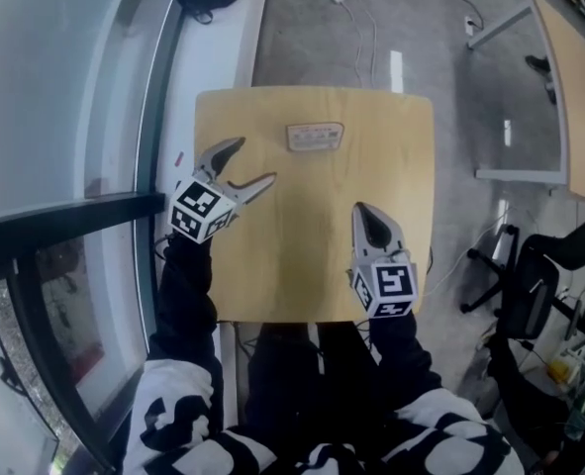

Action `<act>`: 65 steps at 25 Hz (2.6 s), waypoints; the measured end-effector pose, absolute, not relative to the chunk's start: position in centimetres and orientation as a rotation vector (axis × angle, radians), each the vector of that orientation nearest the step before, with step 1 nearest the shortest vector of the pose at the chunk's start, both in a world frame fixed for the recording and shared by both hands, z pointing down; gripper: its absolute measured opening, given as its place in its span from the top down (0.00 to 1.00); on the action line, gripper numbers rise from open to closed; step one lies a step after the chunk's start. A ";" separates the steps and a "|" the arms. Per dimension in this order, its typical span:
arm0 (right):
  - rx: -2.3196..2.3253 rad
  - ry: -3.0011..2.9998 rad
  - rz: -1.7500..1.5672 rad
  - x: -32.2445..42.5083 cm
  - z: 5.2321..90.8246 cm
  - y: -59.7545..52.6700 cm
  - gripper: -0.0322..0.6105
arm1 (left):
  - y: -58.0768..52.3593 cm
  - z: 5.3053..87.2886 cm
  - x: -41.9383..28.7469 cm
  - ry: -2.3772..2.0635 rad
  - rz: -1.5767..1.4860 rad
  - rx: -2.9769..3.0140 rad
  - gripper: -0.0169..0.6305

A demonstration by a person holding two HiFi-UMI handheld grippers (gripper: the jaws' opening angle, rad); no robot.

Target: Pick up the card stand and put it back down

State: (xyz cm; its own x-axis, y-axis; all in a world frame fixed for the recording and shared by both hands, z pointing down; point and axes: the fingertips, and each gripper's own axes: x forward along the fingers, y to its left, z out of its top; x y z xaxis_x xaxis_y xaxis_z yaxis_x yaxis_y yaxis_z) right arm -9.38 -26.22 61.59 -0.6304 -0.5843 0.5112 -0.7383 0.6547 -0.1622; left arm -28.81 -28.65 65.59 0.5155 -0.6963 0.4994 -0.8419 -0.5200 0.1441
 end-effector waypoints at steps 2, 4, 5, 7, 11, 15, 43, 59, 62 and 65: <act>1.057 -2.444 0.518 -9.3 62.1 -26.6 0.92 | -29.8 66.7 -28.1 -1.222 0.509 2.386 0.37; 1.052 -2.427 0.526 -9.3 62.9 -26.7 0.92 | -31.0 67.9 -27.4 -1.180 0.488 2.366 0.38; 1.040 -2.425 0.529 -9.4 63.3 -26.7 0.92 | -31.7 68.4 -27.1 -1.166 0.490 2.368 0.38; 1.015 -2.421 0.536 -9.8 64.1 -26.8 0.92 | -33.0 69.1 -26.6 -1.138 0.465 2.384 0.39; 0.973 -2.394 0.543 -10.2 65.5 -26.6 0.92 | -35.2 69.4 -25.1 -1.039 0.366 2.448 0.39; 0.958 -2.374 0.556 -9.7 66.2 -26.5 0.92 | -36.2 69.4 -23.2 -0.946 0.294 2.518 0.39; 1.012 -2.371 0.546 -7.8 66.1 -28.4 0.92 | -37.7 69.8 -17.2 -0.693 0.201 2.665 0.93; 1.086 -2.426 0.528 -5.4 61.4 -24.5 0.92 | -29.9 65.4 -13.2 -0.663 0.217 2.634 0.94; 1.109 -2.454 0.558 -4.8 59.8 -23.6 0.92 | -27.6 63.5 -12.4 -0.724 0.254 2.603 0.94; 1.132 -2.501 0.557 -4.5 57.6 -22.8 0.92 | -25.5 60.7 -11.5 -0.769 0.211 2.589 0.94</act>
